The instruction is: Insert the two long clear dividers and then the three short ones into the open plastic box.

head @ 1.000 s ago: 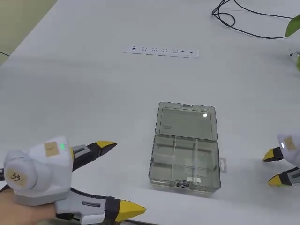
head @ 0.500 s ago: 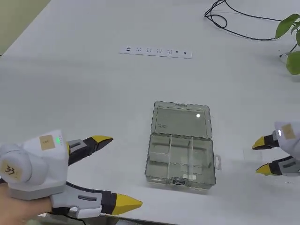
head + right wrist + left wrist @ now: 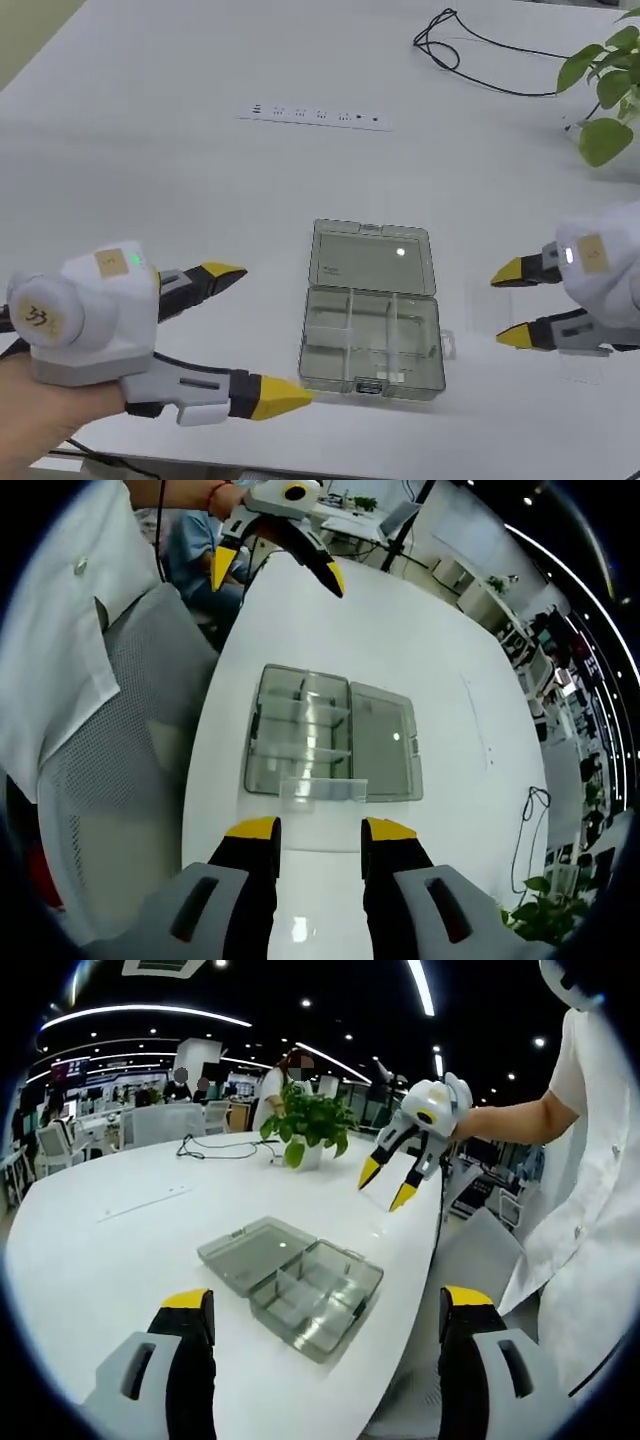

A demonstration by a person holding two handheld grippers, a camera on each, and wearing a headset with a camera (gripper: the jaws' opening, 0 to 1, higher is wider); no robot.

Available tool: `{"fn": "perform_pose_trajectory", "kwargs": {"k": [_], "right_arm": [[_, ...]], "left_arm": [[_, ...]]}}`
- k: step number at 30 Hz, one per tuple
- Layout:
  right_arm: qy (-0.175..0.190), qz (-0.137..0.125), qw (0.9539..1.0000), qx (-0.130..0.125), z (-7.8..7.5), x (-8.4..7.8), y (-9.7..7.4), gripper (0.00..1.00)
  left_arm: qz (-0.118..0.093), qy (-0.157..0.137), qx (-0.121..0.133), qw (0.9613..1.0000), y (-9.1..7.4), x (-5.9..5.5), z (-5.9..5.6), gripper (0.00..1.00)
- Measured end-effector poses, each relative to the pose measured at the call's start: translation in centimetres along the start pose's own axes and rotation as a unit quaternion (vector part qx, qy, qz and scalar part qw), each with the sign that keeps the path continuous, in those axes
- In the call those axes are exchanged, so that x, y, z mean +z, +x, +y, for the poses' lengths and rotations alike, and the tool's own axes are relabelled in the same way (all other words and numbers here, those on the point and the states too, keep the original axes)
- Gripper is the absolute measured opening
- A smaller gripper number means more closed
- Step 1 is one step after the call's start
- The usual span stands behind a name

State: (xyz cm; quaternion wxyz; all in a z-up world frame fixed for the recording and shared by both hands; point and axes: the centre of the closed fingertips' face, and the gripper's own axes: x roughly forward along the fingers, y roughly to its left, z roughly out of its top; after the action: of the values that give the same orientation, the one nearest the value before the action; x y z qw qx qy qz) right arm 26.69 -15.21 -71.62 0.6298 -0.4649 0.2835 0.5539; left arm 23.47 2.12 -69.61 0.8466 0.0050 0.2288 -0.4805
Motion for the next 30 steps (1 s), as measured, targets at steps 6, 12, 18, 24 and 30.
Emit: {"fn": "perform_pose_trajectory", "kwargs": {"k": [6, 12, 18, 24, 30], "right_arm": [[-0.018, 0.005, 0.9994, -0.028, 0.0, 2.7, -1.2, 0.32], [-0.031, 0.014, 0.998, -0.054, 0.3, 5.0, -2.0, 0.32], [-0.04, 0.018, 0.9964, -0.072, 0.5, 7.0, -2.3, 0.32], [-0.047, 0.016, 0.9952, -0.084, 0.6, 8.5, -2.7, 0.32], [-0.051, 0.019, 0.9944, -0.09, 1.0, 9.6, -2.8, 0.32]], "left_arm": [[-0.027, -0.032, -0.015, 0.999, 0.9, 1.9, -0.3, 0.92], [-0.052, -0.082, -0.043, 0.9944, 1.8, 3.8, -1.6, 0.87], [-0.079, -0.17, -0.078, 0.9791, 3.0, 5.6, -3.0, 0.78], [-0.09, -0.221, -0.101, 0.9658, 3.8, 6.6, -3.8, 0.68], [-0.077, -0.28, -0.117, 0.9498, 4.5, 6.6, -4.8, 0.53]]}}
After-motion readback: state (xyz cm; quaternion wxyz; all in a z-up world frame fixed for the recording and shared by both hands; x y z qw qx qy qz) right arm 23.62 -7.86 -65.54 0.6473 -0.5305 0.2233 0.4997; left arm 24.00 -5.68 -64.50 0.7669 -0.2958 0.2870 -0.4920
